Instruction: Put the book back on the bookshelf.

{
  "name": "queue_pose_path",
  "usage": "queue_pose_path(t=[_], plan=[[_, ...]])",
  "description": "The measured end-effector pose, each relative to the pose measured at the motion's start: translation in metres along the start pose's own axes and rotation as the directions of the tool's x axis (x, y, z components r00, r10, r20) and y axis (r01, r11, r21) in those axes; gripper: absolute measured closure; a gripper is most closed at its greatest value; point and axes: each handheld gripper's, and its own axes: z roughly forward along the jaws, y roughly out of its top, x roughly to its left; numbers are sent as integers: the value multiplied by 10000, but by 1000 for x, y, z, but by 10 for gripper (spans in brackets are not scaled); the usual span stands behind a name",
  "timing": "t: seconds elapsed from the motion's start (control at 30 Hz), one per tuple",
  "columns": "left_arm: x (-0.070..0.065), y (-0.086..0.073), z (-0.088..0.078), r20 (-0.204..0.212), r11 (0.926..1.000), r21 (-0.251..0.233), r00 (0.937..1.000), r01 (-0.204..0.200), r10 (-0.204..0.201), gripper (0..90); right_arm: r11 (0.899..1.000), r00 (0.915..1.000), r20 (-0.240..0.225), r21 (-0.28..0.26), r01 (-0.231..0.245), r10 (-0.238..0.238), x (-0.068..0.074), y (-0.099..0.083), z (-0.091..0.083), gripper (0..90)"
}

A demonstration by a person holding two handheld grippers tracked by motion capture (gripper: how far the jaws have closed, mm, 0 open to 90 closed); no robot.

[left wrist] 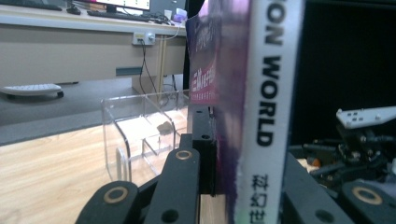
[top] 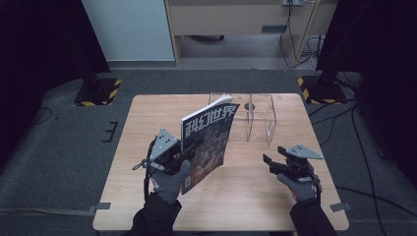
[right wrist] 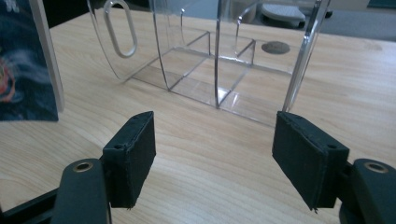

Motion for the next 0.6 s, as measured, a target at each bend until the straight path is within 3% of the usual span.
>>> queue_pose_path(t=[0.33, 0.6], plan=[[3, 10, 19, -167, 10000, -91, 9999, -25, 23, 820, 9963, 9997, 189, 842, 160, -176, -8, -16, 5, 214], [6, 15, 29, -448, 9996, -279, 9990, -60, 47, 820, 9876, 9974, 708, 1568, 47, -159, -18, -28, 6, 149]])
